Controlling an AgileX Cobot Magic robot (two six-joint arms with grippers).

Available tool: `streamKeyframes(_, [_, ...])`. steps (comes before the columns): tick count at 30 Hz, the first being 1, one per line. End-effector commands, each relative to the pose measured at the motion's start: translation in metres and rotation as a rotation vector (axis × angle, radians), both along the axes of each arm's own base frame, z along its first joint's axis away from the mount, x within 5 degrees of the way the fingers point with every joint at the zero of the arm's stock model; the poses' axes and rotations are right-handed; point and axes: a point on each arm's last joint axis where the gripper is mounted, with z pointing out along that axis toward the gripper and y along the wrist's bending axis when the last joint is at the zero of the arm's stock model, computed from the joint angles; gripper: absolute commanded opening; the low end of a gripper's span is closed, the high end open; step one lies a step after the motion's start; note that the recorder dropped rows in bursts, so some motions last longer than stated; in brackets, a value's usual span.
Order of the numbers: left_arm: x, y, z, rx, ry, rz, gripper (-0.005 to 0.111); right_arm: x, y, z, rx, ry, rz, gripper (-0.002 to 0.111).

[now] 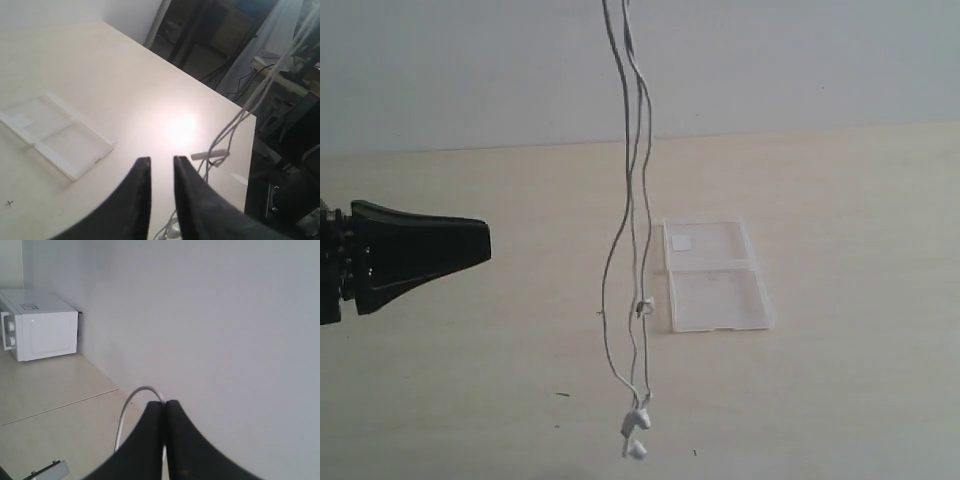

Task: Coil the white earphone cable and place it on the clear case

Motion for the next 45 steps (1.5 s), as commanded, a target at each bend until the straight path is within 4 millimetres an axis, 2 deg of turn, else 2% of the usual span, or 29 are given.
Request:
streamKeyframes(1, [0.0, -0.002, 0.005, -0.033, -0.039, -0.045, 0.052, 0.003, 0.003, 0.0, 0.004, -0.006, -0.007, 0.0])
streamKeyframes(3, [-0.001, -0.003, 0.006, -0.033, -0.058, -0.057, 0.064, 0.006, 0.006, -0.001, 0.008, -0.008, -0.007, 0.0])
streamKeyframes(4, [-0.001, -0.003, 0.007, -0.039, -0.061, -0.065, 0.067, 0.007, 0.007, -0.001, 0.01, -0.01, -0.008, 0.0])
streamKeyframes(8, [-0.005, -0.011, 0.009, -0.022, -0.154, -0.127, 0.063, 0.013, 0.014, -0.003, 0.035, 0.005, -0.01, 0.0])
streamKeyframes(11, [-0.008, -0.02, 0.01, 0.033, -0.297, -0.184, 0.057, 0.015, 0.016, -0.005, 0.033, 0.012, -0.008, 0.0])
streamKeyframes(15, [-0.007, -0.028, 0.011, 0.065, -0.379, -0.172, 0.057, 0.015, 0.017, -0.005, 0.047, 0.036, -0.01, 0.0])
streamKeyframes(18, [-0.005, -0.033, 0.011, 0.091, -0.41, -0.14, 0.061, 0.015, 0.017, -0.005, 0.048, 0.034, -0.01, 0.0])
streamKeyframes(29, [0.008, -0.028, 0.009, 0.142, -0.4, 0.015, 0.063, 0.013, 0.019, -0.005, 0.069, 0.059, 0.022, 0.0])
streamKeyframes(36, [0.007, -0.029, 0.011, 0.114, -0.399, 0.019, 0.063, 0.012, 0.019, -0.005, 0.076, 0.065, 0.03, 0.0])
streamKeyframes(45, [0.002, -0.046, 0.019, 0.088, -0.429, -0.055, 0.063, 0.01, 0.022, -0.005, 0.101, 0.09, 0.063, 0.0])
